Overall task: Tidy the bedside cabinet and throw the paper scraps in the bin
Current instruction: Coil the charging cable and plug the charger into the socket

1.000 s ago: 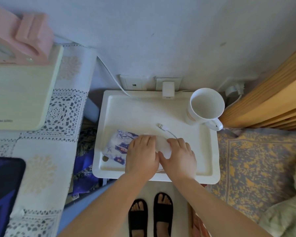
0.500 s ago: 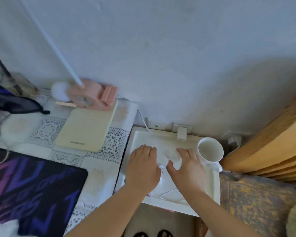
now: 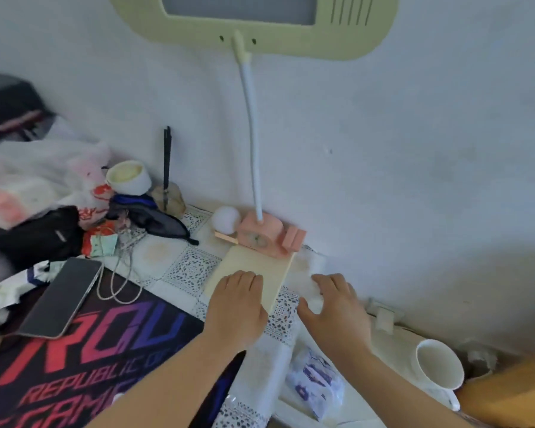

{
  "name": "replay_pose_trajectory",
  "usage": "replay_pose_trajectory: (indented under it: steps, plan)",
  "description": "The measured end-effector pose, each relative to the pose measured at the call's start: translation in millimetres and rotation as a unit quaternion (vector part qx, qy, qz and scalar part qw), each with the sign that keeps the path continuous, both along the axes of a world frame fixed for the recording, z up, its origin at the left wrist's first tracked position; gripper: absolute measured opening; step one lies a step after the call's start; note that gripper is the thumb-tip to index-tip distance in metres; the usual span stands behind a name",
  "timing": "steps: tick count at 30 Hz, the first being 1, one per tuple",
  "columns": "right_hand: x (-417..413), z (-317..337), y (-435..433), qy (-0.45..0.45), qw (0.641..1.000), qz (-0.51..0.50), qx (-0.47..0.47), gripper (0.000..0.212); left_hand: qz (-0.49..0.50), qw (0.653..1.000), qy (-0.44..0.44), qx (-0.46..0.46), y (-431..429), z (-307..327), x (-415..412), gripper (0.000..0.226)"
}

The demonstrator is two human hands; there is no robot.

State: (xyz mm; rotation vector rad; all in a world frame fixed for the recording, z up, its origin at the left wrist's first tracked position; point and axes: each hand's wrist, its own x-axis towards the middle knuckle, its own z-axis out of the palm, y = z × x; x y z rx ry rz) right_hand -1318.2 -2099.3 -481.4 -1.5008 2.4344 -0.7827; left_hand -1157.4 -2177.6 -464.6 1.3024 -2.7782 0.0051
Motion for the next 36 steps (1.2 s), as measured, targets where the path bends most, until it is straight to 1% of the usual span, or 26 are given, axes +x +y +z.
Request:
replay_pose_trajectory:
  steps: [7, 10, 14, 20, 26, 36]
  plan:
    - [65, -8, -57, 0.003, 0.999, 0.039, -0.003, 0.043, 0.024, 0.998, -0.048, 0.021, -53, -21, 84, 0.046]
    - [87, -13, -85, -0.003, 0.999, 0.049, 0.002, 0.045, 0.017, 0.998, -0.048, 0.025, -74, -31, 110, 0.049]
    - [106, -27, -116, 0.017, 0.997, 0.068, 0.028, 0.048, 0.005, 0.999, -0.044, 0.014, -101, -45, 135, 0.050]
    - [120, -50, -152, 0.019, 0.994, 0.091, 0.051, 0.048, -0.018, 1.000, -0.006, 0.013, -130, -68, 150, 0.053]
    - [122, -57, -176, 0.009, 0.997, 0.075, 0.030, 0.049, -0.031, 0.999, 0.027, 0.017, -135, -79, 158, 0.055]
    - [129, -67, -182, 0.029, 0.998, 0.053, 0.005, 0.054, -0.033, 0.999, 0.010, 0.019, -134, -89, 163, 0.057]
